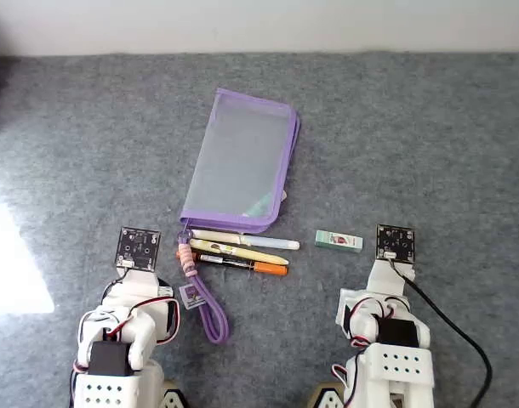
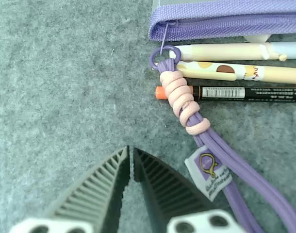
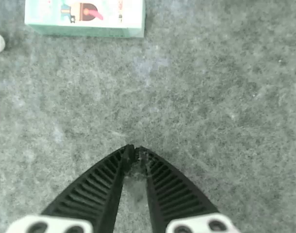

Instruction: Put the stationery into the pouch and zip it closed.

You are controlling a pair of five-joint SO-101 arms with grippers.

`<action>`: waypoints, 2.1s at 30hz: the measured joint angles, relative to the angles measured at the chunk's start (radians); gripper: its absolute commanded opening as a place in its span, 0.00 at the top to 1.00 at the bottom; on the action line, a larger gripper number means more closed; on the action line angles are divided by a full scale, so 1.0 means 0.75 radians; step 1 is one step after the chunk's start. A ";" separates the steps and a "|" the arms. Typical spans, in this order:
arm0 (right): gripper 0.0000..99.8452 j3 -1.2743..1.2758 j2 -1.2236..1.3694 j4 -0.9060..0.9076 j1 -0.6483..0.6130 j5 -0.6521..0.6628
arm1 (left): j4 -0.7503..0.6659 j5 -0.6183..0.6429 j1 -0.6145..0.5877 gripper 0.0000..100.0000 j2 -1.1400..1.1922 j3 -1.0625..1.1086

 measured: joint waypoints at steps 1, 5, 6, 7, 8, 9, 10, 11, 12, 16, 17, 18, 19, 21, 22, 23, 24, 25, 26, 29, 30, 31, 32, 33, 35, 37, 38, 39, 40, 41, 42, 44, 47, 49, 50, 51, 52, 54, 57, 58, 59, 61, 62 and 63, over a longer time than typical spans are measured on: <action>0.99 0.000 0.000 0.000 0.000 0.000 | 0.000 0.000 0.000 0.99 0.000 0.000; 0.99 0.000 0.000 0.000 0.000 0.000 | 0.000 0.000 0.000 0.99 0.000 0.000; 0.99 0.000 0.000 0.000 0.000 0.000 | 0.000 0.000 0.000 0.99 0.000 0.000; 0.99 0.000 0.000 0.000 0.004 0.000 | 0.000 0.000 0.000 0.99 0.000 0.000; 0.99 0.000 0.000 0.000 0.010 0.000 | 0.000 0.000 0.000 0.99 0.000 0.000; 0.99 0.000 0.000 0.000 0.012 0.002 | 0.000 0.000 0.000 0.99 0.000 0.000; 0.99 -0.002 0.000 0.000 0.012 0.027 | 0.000 0.000 0.000 0.99 0.000 0.000; 0.99 -0.025 0.000 0.000 0.012 0.059 | 0.000 0.000 0.000 0.99 0.000 0.000; 0.99 -0.059 0.000 0.000 0.010 0.094 | 0.000 0.000 0.000 0.99 0.000 0.000; 0.99 -0.260 0.000 0.000 0.008 0.127 | 0.000 0.000 0.000 0.99 0.000 0.000; 0.99 -0.319 0.000 0.000 0.008 0.110 | 0.000 0.000 0.000 0.99 0.000 0.000; 0.99 -0.383 0.002 0.000 0.008 0.096 | 0.000 0.000 0.000 0.99 0.000 0.000; 0.99 -0.450 0.002 0.008 0.008 0.088 | 0.000 0.000 0.000 0.99 0.000 0.000; 0.99 -0.606 0.031 0.074 -0.051 0.078 | 0.000 0.000 0.000 0.99 0.000 0.000; 0.99 -0.683 0.068 0.121 -0.098 0.072 | 0.000 0.000 0.000 0.99 0.000 0.000; 0.99 -0.769 0.129 0.176 -0.133 0.061 | 0.000 0.000 0.000 0.99 0.000 0.000; 0.99 -0.851 0.200 0.231 -0.180 0.037 | 0.000 0.000 0.000 0.99 0.000 0.000; 0.99 -0.927 0.266 0.284 -0.235 0.008 | 0.000 0.000 0.000 0.99 0.000 0.000; 0.99 -1.007 0.340 0.329 -0.291 -0.020 | 0.000 0.000 0.000 0.99 0.000 0.000; 0.98 -1.203 0.567 0.399 -0.428 -0.078 | 0.000 0.000 0.000 0.99 0.000 0.000; 0.96 -1.246 0.642 0.403 -0.464 -0.086 | 0.000 0.000 0.000 0.99 0.000 0.000; 0.93 -1.281 0.712 0.403 -0.499 -0.092 | 0.000 0.000 0.000 0.99 0.000 0.000; 0.89 -1.307 0.779 0.403 -0.532 -0.096 | 0.000 0.000 0.000 0.99 0.000 0.000; 0.85 -1.328 0.841 0.403 -0.563 -0.100 | 0.000 0.000 0.000 0.99 0.000 0.000; 0.76 -1.365 0.959 0.403 -0.620 -0.104 | 0.000 0.000 0.000 0.99 0.000 0.000; 0.71 -1.397 1.062 0.387 -0.653 -0.104 | 0.000 0.000 0.000 0.99 0.000 0.000; 0.70 -1.414 1.107 0.374 -0.673 -0.108 | 0.000 0.000 0.000 0.99 0.000 0.000; 0.70 -1.432 1.150 0.360 -0.696 -0.121 | 0.000 0.000 0.000 0.99 0.000 0.000; 0.70 -1.455 1.189 0.342 -0.722 -0.145 | 0.000 0.000 0.000 0.99 0.000 0.000; 0.71 -1.473 1.219 0.323 -0.743 -0.178 | 0.000 0.000 0.000 0.99 0.000 0.000; 0.71 -1.500 1.250 0.307 -0.763 -0.215 | 0.000 0.000 0.000 0.99 0.000 0.000; 0.71 -1.545 1.301 0.264 -0.806 -0.291 | 0.000 0.000 0.000 0.99 0.000 0.000; 0.71 -1.590 1.369 0.200 -0.867 -0.391 | 0.000 0.000 0.000 0.99 0.000 0.000; 0.71 -1.608 1.401 0.162 -0.912 -0.448 | 0.000 0.000 0.000 0.99 0.000 0.000; 0.71 -1.610 1.416 0.141 -0.937 -0.473 | 0.000 0.000 0.000 0.99 0.000 0.000; 0.71 -1.610 1.428 0.119 -0.966 -0.495 | 0.000 0.000 0.000 0.99 0.000 0.000; 0.71 -1.612 1.440 0.096 -0.992 -0.513 | 0.000 0.000 0.000 0.99 0.000 0.000; 0.71 -1.612 1.469 0.041 -1.043 -0.552 | 0.000 0.000 0.000 0.99 0.000 0.000; 0.71 -1.612 1.540 -0.061 -1.115 -0.597 | 0.000 0.000 0.000 0.99 0.000 0.000; 0.71 -1.612 1.565 -0.098 -1.140 -0.606 | 0.000 0.000 0.000 0.99 0.000 0.000; 0.71 -1.612 1.594 -0.131 -1.160 -0.610 | 0.000 0.000 0.000 0.99 0.000 0.000; 0.71 -1.614 1.657 -0.194 -1.185 -0.614 | 0.000 0.000 0.000 0.99 0.000 0.000; 0.71 -1.614 1.694 -0.221 -1.189 -0.614 | 0.000 0.000 0.000 0.99 0.000 0.000; 0.71 -1.614 1.729 -0.243 -1.191 -0.614 | 0.000 0.000 0.000 0.99 0.000 0.000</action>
